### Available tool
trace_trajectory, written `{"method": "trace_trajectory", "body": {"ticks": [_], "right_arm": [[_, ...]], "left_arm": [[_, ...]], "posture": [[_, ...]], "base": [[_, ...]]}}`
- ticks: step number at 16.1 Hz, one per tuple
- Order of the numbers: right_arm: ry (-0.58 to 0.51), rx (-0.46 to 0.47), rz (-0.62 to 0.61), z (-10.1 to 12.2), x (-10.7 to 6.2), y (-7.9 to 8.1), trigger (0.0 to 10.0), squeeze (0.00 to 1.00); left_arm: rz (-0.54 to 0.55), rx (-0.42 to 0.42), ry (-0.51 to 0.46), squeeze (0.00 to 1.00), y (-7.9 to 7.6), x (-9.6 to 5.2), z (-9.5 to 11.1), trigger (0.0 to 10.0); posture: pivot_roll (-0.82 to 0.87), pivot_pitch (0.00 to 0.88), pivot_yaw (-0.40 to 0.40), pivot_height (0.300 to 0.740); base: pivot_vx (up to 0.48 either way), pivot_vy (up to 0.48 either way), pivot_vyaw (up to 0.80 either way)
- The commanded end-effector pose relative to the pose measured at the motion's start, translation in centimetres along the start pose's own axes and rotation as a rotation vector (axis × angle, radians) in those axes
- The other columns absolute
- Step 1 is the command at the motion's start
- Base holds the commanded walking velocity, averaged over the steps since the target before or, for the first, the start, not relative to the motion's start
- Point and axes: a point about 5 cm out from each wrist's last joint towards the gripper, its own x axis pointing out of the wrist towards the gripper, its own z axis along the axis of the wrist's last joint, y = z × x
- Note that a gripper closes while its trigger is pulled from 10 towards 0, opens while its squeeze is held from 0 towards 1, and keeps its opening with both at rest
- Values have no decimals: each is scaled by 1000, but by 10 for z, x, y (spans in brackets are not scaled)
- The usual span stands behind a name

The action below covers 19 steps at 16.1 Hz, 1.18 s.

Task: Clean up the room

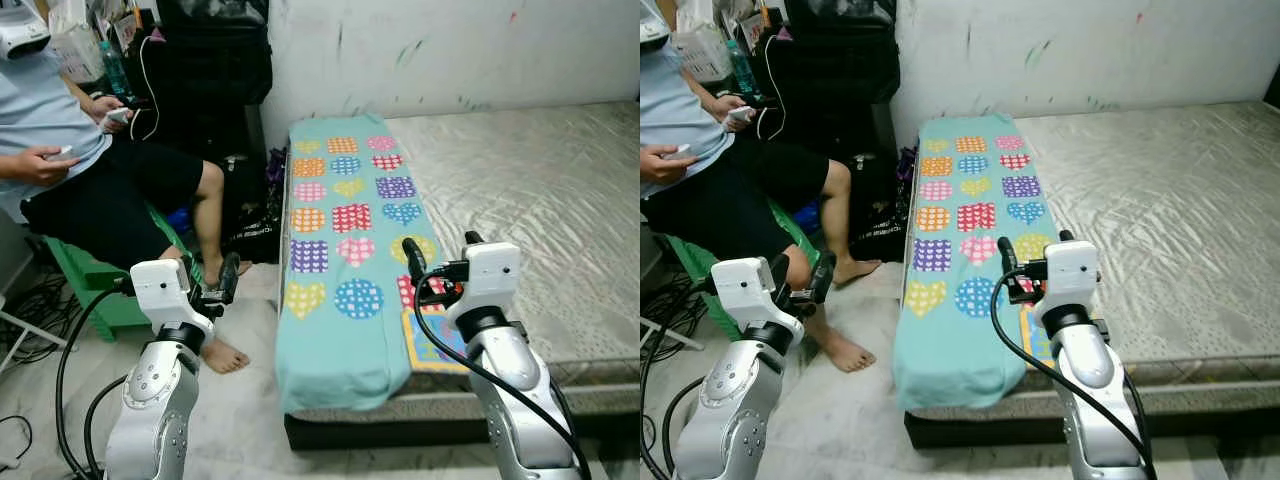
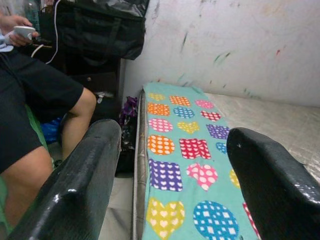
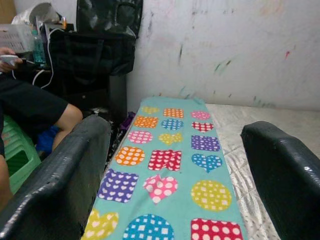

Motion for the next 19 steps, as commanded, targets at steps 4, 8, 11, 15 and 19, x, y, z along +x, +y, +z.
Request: {"method": "trace_trajectory", "body": {"ticks": [4, 8, 11, 15, 19], "right_arm": [[-14, 2, 13, 2, 2, 4, 10000, 0], [-13, -3, 6, 1, 1, 3, 10000, 0], [-10, -10, -1, -1, 0, 2, 10000, 0], [-35, 18, -30, -1, 3, -1, 10000, 0], [-42, 55, -133, -5, 2, -3, 10000, 0]], "left_arm": [[-4, 9, -15, 0, 2, 0, 4, 10000], [5, 1, -4, 0, 3, 0, 3, 10000], [30, -5, 18, 0, 2, 2, 0, 10000], [20, 18, 33, 0, 3, 4, -2, 10000], [-45, 70, 47, 0, 2, 16, -1, 10000]], "posture": [[-78, 0, 68, 740], [-77, 0, 71, 740], [-74, 0, 74, 740], [-51, 0, 119, 740], [-70, 0, 180, 740]], "base": [[330, 0, 0], [229, 0, 0], [0, 0, 0], [0, 0, 0], [0, 0, 0]]}}
